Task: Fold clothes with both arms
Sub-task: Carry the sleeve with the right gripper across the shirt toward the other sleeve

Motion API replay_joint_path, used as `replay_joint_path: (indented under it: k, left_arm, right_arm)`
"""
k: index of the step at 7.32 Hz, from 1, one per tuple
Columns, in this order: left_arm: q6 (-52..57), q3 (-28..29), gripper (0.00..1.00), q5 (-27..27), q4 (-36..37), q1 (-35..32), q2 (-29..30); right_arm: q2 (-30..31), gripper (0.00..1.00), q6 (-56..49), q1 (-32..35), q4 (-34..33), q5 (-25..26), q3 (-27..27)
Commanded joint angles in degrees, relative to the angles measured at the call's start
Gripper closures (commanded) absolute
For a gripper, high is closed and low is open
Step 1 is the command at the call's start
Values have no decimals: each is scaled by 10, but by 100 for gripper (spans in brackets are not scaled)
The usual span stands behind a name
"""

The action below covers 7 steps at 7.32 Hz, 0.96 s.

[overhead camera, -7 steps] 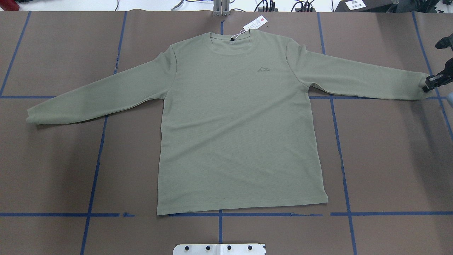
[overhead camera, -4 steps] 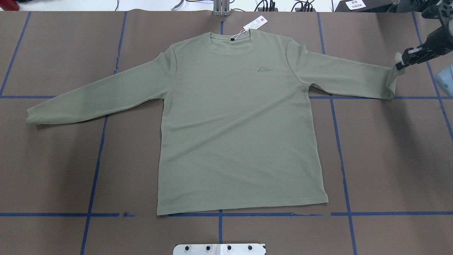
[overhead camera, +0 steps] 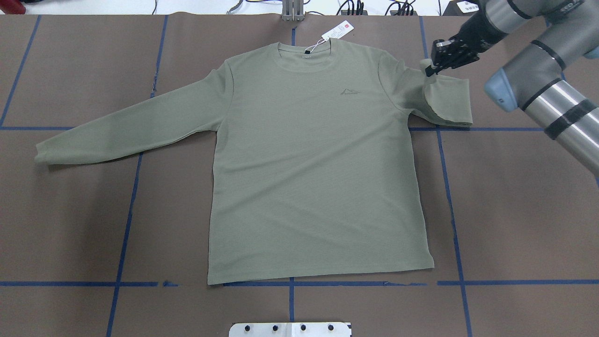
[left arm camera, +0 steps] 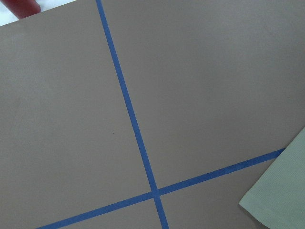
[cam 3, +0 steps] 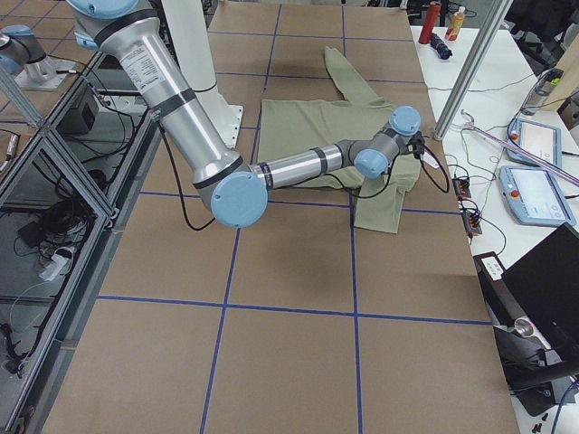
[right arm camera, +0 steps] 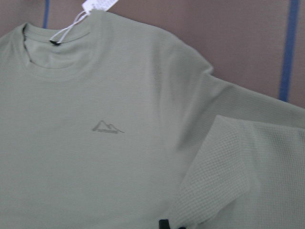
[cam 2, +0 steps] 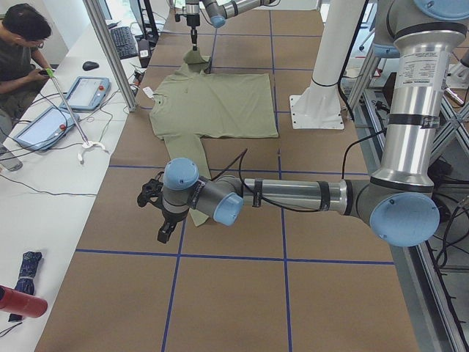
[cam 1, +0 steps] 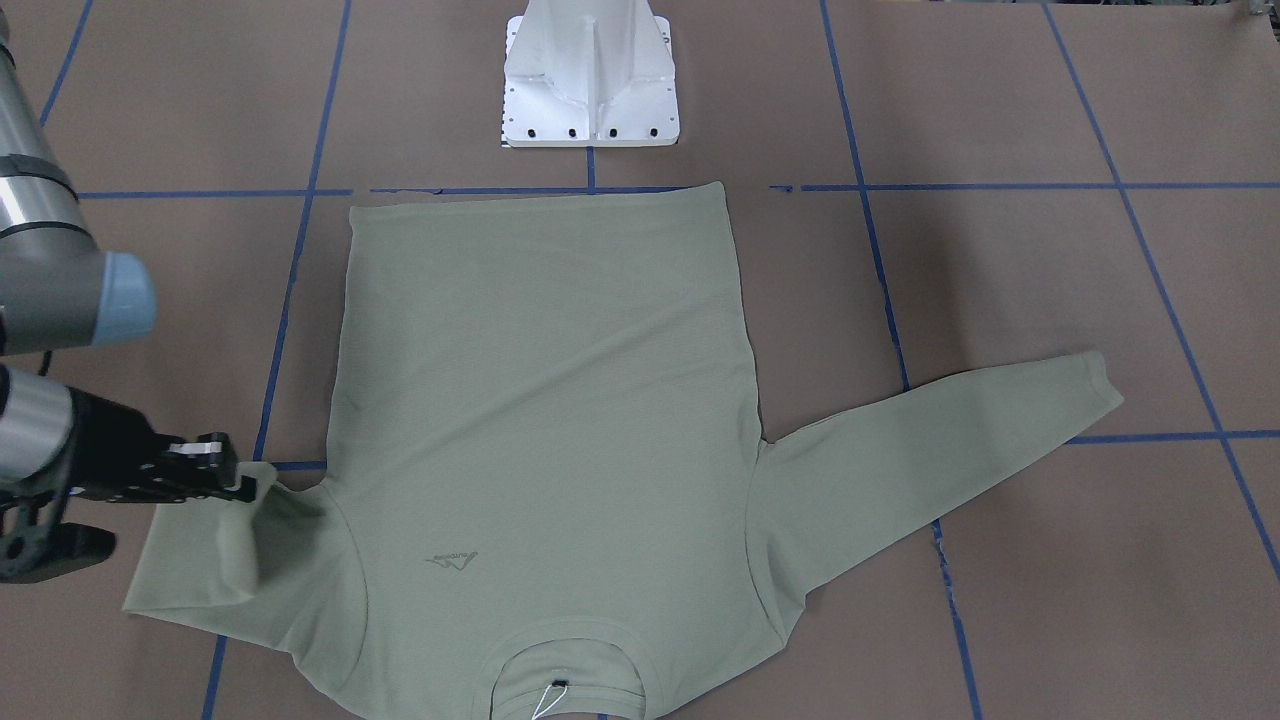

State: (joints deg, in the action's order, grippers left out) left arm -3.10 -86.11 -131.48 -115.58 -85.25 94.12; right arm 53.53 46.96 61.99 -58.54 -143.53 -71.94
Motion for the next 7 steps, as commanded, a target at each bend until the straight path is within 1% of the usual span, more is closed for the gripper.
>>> replay_joint_path:
  k: [1,2,3,4,5,6,7]
  left_arm:
    - [1,4,0,0,1,0,0]
    - [1,5,0,0,1,0,-1]
    - [2,8,0,0,0,0,-1]
    - [2,12,0,0,0,0,0]
    - [2,18,0,0,-1,0,0]
    - [1,18,0,0,-1,0,0]
    - [2,18,0,0,-2,0,-1]
  right_arm:
    - [-95,100,26,-54,-2,40,-1]
    - [-143,100,41,-87,-4,83,4]
    - [-195,100,87,-154,-3,203,22]
    - [-227,100,96,-201,-3,268,64]
    - [-240,100,96,-222,-3,299,94]
    - [-240,100,96,-245,-3,336,110]
    - [-240,100,96,-261,-2,355,115]
